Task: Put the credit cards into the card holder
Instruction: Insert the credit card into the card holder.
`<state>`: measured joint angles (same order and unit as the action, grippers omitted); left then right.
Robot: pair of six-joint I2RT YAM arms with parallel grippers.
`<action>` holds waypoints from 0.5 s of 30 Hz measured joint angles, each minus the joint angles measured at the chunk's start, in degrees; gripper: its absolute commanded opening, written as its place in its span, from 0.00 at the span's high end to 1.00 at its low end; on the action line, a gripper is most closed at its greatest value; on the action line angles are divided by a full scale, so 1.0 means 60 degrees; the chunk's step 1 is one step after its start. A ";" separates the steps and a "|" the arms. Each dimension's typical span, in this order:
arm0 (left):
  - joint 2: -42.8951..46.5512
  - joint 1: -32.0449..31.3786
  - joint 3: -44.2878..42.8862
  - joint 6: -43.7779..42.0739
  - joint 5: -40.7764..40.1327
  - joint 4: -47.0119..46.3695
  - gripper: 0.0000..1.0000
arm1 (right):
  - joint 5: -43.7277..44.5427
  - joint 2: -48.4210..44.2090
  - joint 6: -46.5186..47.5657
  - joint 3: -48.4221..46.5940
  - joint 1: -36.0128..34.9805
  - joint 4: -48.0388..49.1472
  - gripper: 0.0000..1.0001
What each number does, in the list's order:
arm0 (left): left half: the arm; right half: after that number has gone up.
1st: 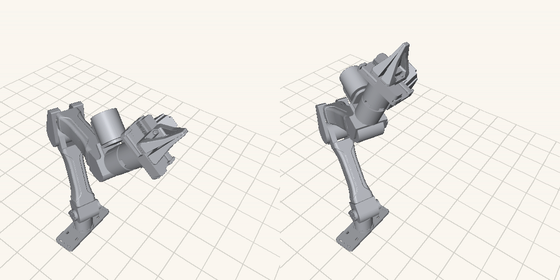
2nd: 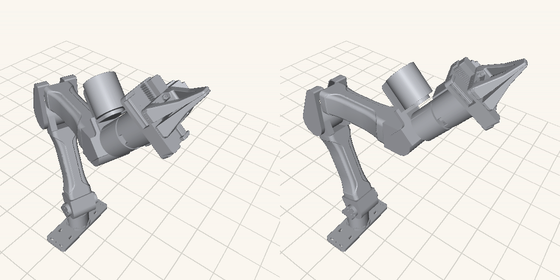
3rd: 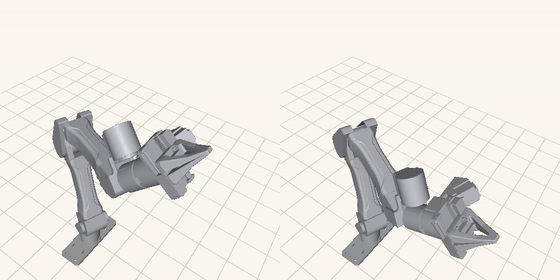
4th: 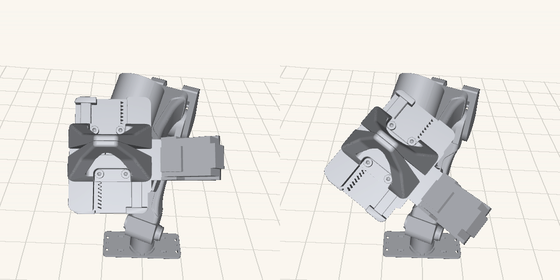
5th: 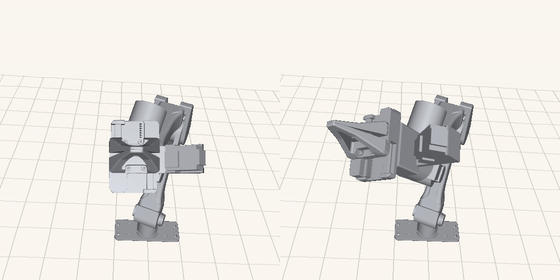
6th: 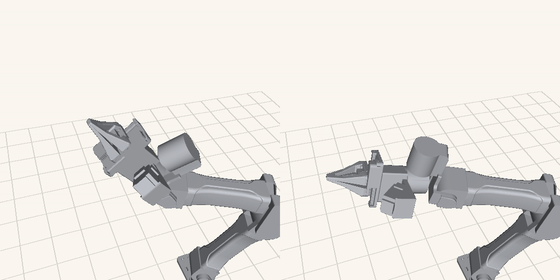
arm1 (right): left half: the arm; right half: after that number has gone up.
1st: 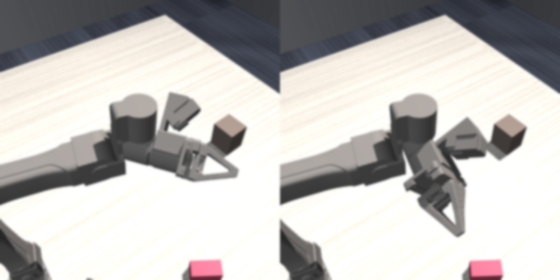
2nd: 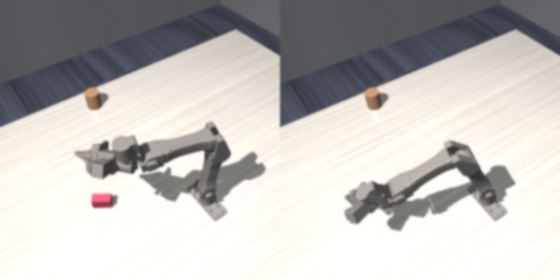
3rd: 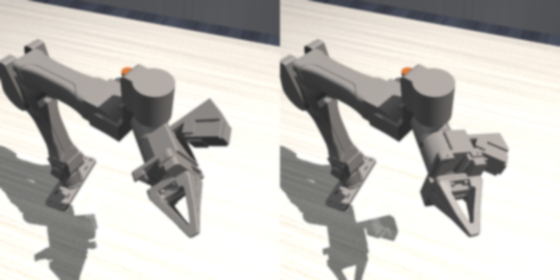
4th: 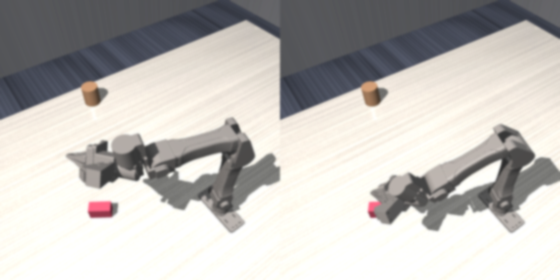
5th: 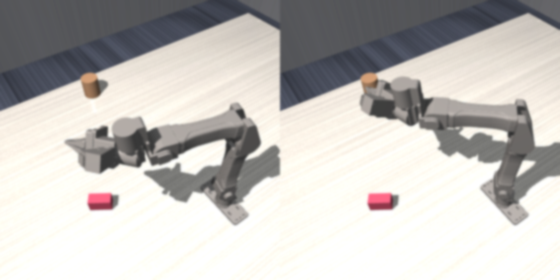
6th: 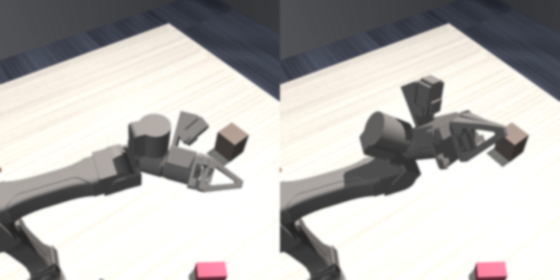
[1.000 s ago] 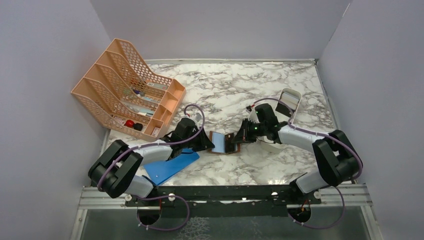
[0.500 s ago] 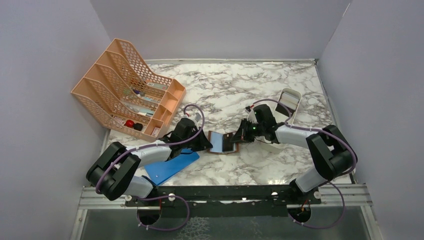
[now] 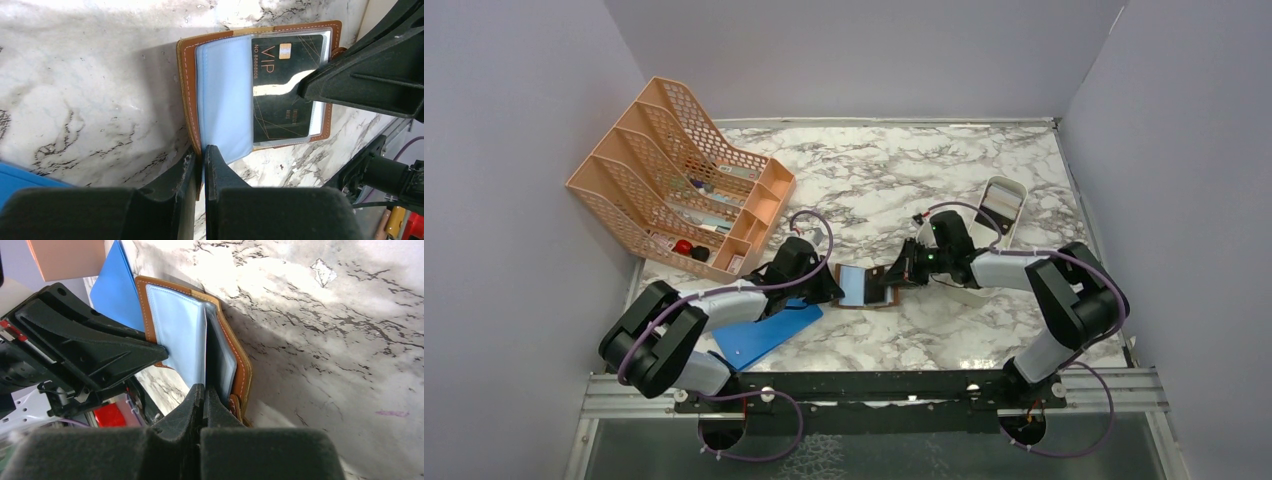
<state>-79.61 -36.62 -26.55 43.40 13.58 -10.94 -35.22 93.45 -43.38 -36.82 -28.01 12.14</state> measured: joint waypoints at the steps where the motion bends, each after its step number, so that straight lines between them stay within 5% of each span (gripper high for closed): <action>1: -0.0015 0.0011 0.0000 -0.0004 -0.0004 0.0007 0.90 | -0.0051 0.0011 -0.0036 0.0025 0.0000 0.0095 0.99; 8: -0.0055 0.0025 0.0000 -0.0044 -0.0029 0.0047 0.89 | -0.0499 0.0138 -0.0423 0.0219 0.0018 0.0783 0.99; 15: -0.0066 0.0025 0.0000 -0.0168 -0.0062 0.0087 0.71 | -0.0645 0.0215 -0.0517 0.0219 0.0033 0.0849 0.99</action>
<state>-80.01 -36.47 -26.55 42.39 13.21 -10.41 -39.09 94.74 -46.48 -35.51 -27.81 17.23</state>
